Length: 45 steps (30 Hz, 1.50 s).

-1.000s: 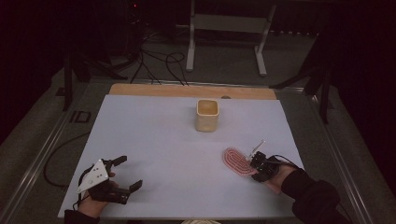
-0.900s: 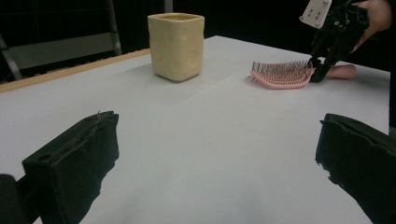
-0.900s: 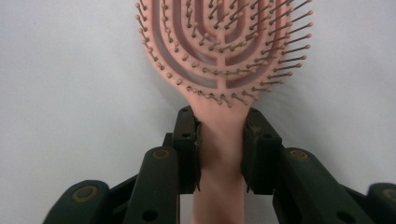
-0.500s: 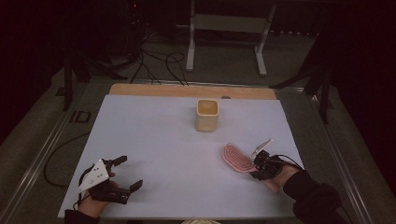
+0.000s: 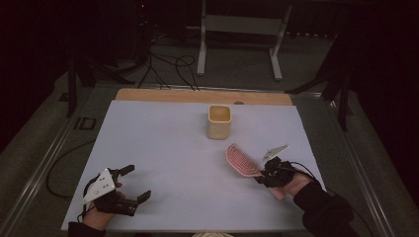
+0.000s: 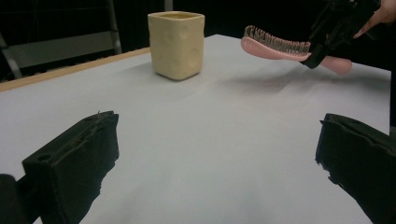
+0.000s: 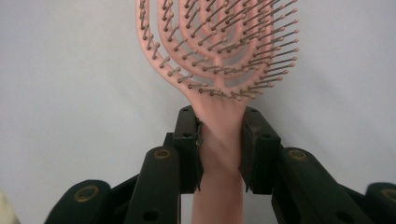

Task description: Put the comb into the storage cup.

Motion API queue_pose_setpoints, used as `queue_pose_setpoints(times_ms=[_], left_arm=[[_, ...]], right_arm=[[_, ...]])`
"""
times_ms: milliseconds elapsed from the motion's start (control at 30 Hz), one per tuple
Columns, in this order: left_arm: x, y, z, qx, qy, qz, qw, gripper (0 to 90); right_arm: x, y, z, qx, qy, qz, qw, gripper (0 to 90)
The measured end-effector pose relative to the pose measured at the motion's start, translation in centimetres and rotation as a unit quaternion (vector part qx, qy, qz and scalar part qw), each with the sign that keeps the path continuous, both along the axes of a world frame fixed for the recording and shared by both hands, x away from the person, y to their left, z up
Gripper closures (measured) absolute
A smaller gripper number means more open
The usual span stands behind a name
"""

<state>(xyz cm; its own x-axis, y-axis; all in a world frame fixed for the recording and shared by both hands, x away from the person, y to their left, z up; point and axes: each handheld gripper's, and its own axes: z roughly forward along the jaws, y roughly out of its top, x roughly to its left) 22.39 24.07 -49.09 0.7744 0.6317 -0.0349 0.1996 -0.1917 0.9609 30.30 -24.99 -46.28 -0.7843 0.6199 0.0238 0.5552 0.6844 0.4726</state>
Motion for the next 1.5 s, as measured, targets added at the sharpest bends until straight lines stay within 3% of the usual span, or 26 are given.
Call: queue_pose_setpoints(times_ms=[167,333,433,467,833,1100,1167,1333,1367,1500], left_arm=[[0.0,0.0,0.0,0.000,0.001,0.000,1.0000,0.1],[0.0,0.0,0.0,-0.001,0.001,0.000,1.0000,0.1],[0.0,0.0,0.0,-0.001,0.001,0.000,1.0000,0.1],[0.0,0.0,0.0,-0.001,0.001,0.000,1.0000,0.1],[0.0,0.0,0.0,-0.001,0.002,0.000,1.0000,0.1],[0.1,0.0,0.0,-0.003,0.004,0.001,1.0000,0.1],[0.1,0.0,0.0,-0.003,0.005,0.002,1.0000,0.1],[0.2,0.1,-0.1,-0.006,0.007,0.003,1.0000,0.1],[0.2,0.1,-0.1,-0.006,0.007,0.003,1.0000,0.1],[0.2,0.1,0.0,-0.005,0.008,0.003,0.9999,0.1]], right_arm=[[-0.2,0.4,0.3,0.019,-0.016,0.001,0.9997,70.7],[-0.4,1.0,0.7,0.045,-0.048,0.000,0.9978,70.7],[-0.5,1.2,0.8,0.054,-0.052,0.002,0.9972,70.8],[-0.6,1.4,0.8,0.070,-0.059,0.008,0.9958,70.8],[-1.1,2.2,0.6,0.124,-0.086,0.010,0.9885,70.9],[-1.5,2.2,0.8,0.196,-0.123,0.002,0.9728,71.0],[-1.5,2.1,0.8,0.200,-0.128,0.003,0.9714,71.0],[-1.8,1.8,0.9,0.222,-0.148,-0.015,0.9636,71.0],[-1.8,1.8,0.9,0.222,-0.148,-0.015,0.9636,71.0],[-2.4,1.6,0.9,0.226,-0.174,-0.032,0.9580,71.1]])
